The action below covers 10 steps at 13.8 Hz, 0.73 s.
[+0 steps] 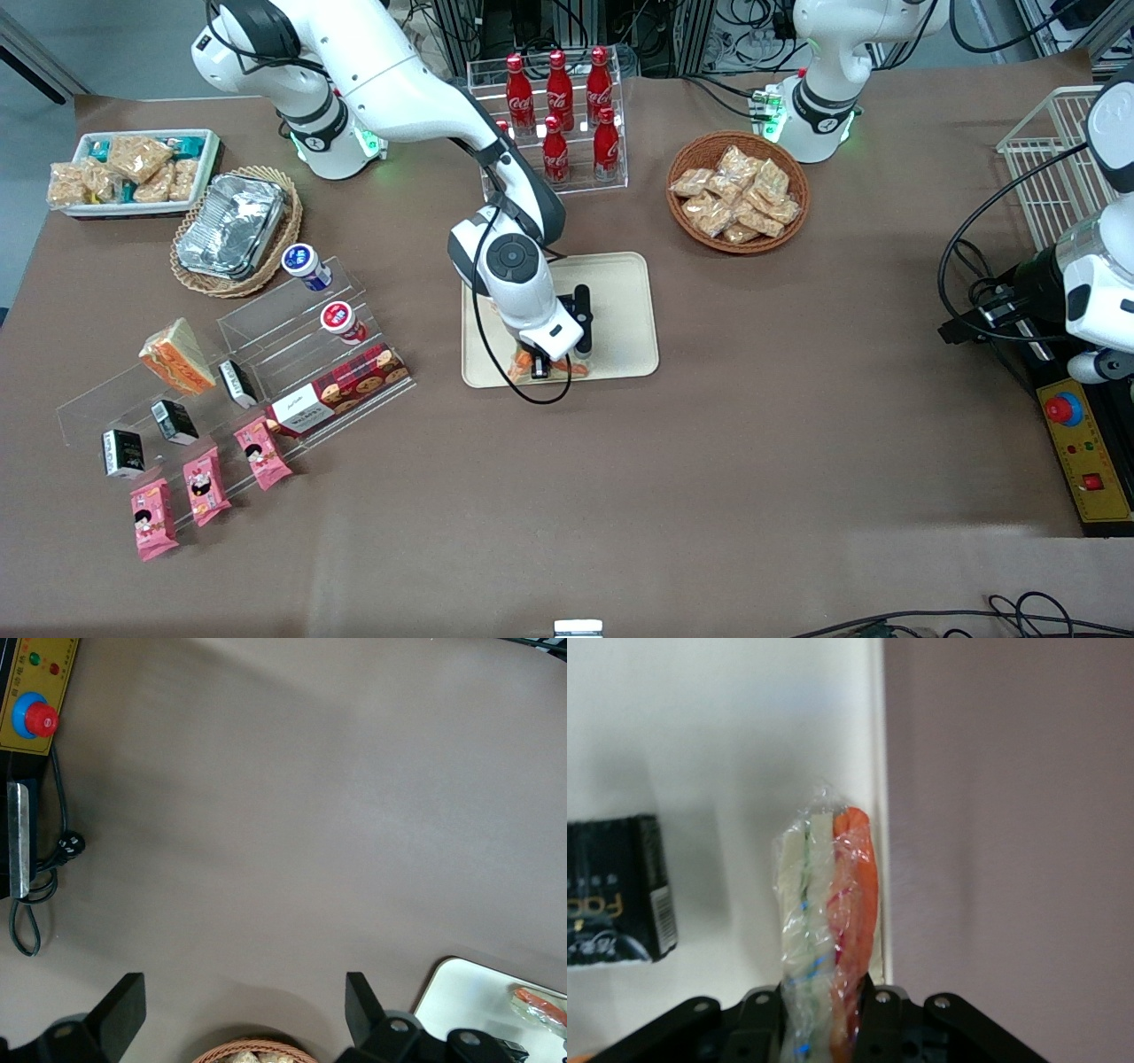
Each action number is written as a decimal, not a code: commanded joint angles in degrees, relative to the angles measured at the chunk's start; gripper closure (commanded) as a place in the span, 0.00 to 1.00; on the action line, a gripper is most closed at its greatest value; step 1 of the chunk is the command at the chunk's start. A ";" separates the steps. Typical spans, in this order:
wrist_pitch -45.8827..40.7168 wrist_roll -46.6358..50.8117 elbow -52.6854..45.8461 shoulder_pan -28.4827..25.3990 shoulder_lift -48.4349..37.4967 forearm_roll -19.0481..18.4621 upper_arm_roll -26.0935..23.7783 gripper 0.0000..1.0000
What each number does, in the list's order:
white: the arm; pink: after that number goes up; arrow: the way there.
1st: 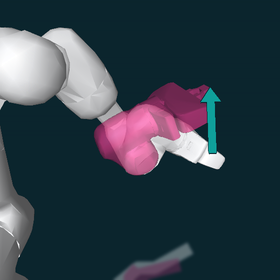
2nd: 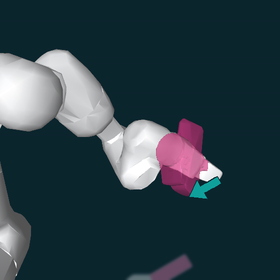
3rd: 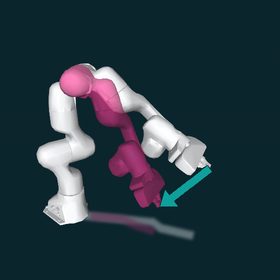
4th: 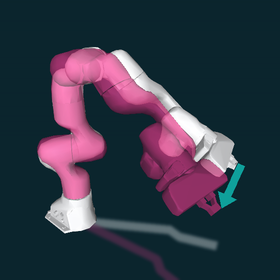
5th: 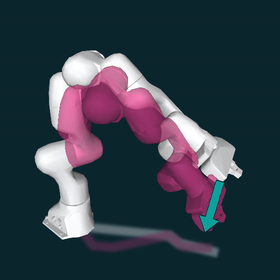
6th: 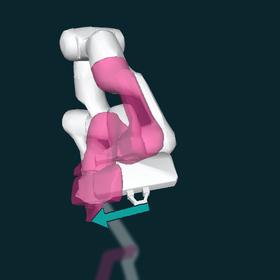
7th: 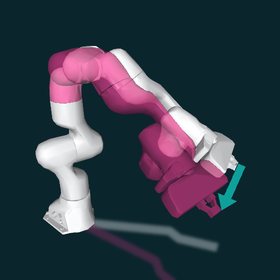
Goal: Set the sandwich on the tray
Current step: 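Lower the sandwich onto the cream tray and open the right gripper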
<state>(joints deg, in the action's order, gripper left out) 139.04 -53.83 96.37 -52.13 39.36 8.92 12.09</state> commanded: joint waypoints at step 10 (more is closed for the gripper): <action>-2.53 -1.19 2.68 -0.96 -4.37 0.05 1.27 0.01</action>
<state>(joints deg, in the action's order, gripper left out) 138.75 -54.67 97.41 -52.81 38.54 8.91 12.62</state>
